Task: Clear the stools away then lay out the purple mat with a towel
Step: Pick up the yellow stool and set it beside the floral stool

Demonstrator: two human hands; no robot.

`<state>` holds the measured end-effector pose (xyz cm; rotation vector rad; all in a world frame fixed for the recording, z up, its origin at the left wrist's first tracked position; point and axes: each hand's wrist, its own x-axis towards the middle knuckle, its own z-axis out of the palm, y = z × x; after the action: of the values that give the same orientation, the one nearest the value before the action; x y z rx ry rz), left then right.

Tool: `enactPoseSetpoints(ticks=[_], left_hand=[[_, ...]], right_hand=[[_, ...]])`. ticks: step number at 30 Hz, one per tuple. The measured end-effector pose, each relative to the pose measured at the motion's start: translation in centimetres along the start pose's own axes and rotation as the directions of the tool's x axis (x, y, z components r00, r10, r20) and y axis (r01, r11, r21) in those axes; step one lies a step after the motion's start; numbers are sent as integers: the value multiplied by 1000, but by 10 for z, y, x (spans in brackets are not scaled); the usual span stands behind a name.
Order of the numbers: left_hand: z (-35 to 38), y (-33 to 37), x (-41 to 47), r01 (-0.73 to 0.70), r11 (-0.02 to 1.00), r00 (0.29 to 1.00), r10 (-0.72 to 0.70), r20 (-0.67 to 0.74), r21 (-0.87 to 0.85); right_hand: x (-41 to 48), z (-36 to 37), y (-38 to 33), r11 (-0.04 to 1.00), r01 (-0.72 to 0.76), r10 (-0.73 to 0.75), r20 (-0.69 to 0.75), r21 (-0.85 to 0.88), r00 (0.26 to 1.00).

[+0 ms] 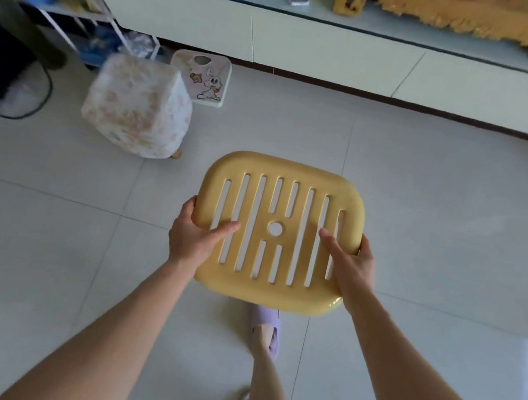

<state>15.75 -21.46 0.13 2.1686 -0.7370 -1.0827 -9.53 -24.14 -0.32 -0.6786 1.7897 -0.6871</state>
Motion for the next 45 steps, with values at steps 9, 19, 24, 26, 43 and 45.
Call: enactPoseSetpoints(ticks=[9,19,24,26,43,45], left_hand=[[-59,19,130,60,997,997,-62,-37,-49],[-89,19,267,70,997,998,-70,4,-37],[-85,13,332,70,997,996,-68,52,-30],[-78,14,343,78,997,995,-76,61,-27],[5,1,454,38,999,998,-37,58,-10],[13,-2,468,37,999,998,-37,51,-8]], right_hand=[[60,128,-79,997,17,-11,70,-81,997],[116,241,-108,994,-45,45,7,-100,999],[155,283,-108,990,-83,76,-62,-115,995],[166,288,-106,988,-86,77,-77,-126,994],[296,319,-87,993,-65,61,-43,-103,997],[312,325,-85,993,-57,53,-34,-103,998]])
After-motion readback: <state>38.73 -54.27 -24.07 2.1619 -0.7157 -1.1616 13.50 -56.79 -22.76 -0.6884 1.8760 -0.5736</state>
